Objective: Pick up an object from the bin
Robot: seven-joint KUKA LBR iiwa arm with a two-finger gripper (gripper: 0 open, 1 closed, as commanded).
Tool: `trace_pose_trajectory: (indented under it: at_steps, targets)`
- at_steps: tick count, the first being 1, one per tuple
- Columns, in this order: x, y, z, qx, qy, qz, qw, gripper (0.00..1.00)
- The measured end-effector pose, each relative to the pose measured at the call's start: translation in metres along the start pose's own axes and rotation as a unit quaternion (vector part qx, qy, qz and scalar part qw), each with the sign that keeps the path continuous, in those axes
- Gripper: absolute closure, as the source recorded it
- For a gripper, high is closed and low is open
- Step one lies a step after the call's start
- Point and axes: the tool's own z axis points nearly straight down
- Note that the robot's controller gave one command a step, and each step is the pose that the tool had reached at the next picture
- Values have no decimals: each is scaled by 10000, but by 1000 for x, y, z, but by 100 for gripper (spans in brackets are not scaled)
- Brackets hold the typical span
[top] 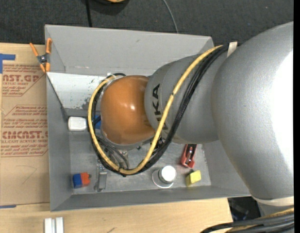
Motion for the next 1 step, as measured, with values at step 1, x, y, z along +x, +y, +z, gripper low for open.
trace_pose_trajectory:
  at_steps: [1]
  targets:
    - [-1, 8, 36, -2, -14, -366, 9993, 0]
